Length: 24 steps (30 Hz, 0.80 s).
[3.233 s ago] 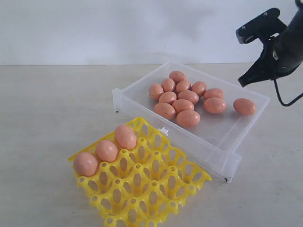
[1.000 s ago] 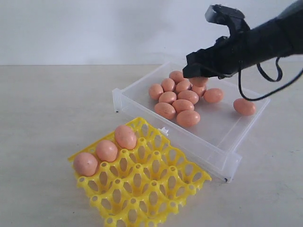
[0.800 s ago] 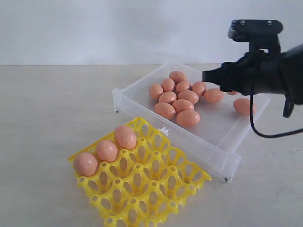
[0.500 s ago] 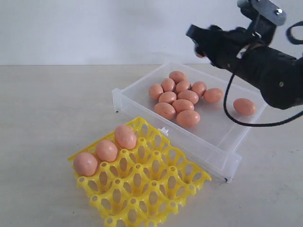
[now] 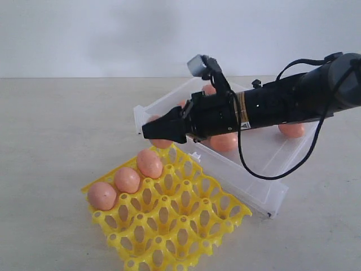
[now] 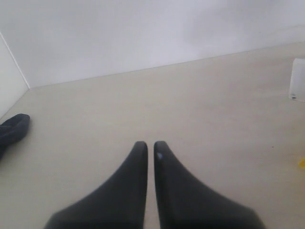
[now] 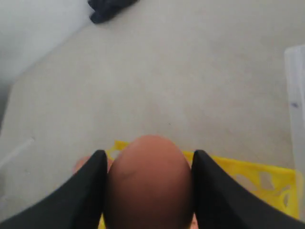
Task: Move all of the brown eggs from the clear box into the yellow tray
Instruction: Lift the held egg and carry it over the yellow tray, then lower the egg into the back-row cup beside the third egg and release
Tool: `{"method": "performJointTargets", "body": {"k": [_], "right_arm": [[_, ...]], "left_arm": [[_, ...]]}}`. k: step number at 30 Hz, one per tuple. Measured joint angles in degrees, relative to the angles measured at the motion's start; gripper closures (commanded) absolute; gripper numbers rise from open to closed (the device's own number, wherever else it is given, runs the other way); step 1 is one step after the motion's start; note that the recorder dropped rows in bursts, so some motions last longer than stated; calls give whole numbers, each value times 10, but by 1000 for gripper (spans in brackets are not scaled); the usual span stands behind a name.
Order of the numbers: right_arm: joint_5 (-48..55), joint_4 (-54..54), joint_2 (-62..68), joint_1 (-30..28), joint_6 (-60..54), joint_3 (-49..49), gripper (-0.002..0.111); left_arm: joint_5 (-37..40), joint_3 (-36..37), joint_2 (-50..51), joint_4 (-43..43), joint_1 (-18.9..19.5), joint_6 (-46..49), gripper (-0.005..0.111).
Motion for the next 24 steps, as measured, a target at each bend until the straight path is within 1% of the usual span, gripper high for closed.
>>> {"method": "performJointTargets", "body": {"k": [5, 12, 20, 24], "right_arm": [[87, -24, 0, 17, -26, 0, 109], [178, -6, 0, 23, -50, 0, 109], [173, 69, 9, 23, -71, -1, 109], [134, 74, 36, 23, -79, -1, 109]], "left_arm": [[0, 0, 0, 0, 0, 0, 103], [0, 0, 0, 0, 0, 0, 103], [0, 0, 0, 0, 0, 0, 103], [0, 0, 0, 0, 0, 0, 103]]}}
